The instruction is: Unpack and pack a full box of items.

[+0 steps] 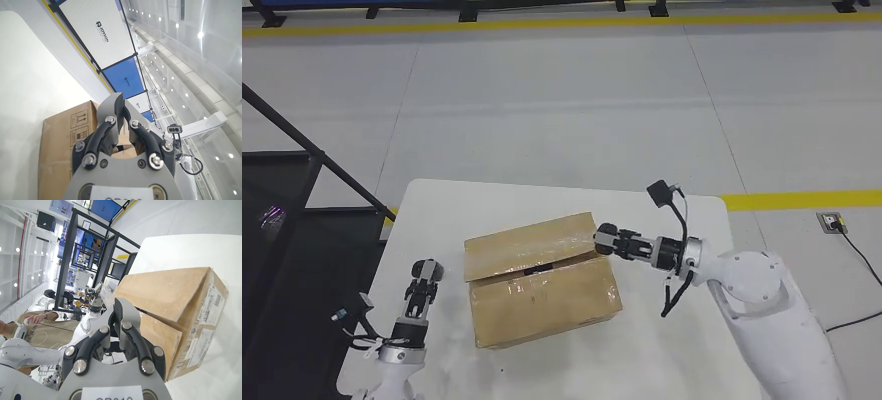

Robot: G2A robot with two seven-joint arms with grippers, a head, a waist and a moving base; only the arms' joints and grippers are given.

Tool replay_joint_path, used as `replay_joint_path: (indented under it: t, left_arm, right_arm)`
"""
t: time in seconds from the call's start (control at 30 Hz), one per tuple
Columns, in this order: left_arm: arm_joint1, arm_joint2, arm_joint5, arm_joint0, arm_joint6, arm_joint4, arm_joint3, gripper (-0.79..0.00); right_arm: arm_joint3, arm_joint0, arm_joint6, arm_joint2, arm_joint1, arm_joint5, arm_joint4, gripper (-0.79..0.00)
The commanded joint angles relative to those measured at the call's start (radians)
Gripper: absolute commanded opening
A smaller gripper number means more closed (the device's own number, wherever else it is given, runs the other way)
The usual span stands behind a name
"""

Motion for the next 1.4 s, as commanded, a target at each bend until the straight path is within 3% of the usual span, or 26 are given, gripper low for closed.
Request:
replay_joint_path:
  t: [0.0, 0.83, 1.37]
  left_arm:
    - [-0.001, 0.008, 0.002, 0.002, 0.002, 0.003, 0.007, -0.785]
    - [-0.011, 0.065, -0.002, 0.033, 0.065, 0.077, 0.039, -0.785]
    - [-0.014, 0.077, 0.015, 0.028, 0.058, 0.085, 0.048, -0.785]
  right_arm:
    - [0.001, -0.019, -0.011, 0.009, 0.004, 0.001, -0.022, -0.785]
    - [0.207, 0.089, 0.076, -0.040, 0.014, -0.004, -0.017, -0.785]
    - [0.183, 0.025, 0.091, 0.010, 0.038, -0.068, 0.019, -0.785]
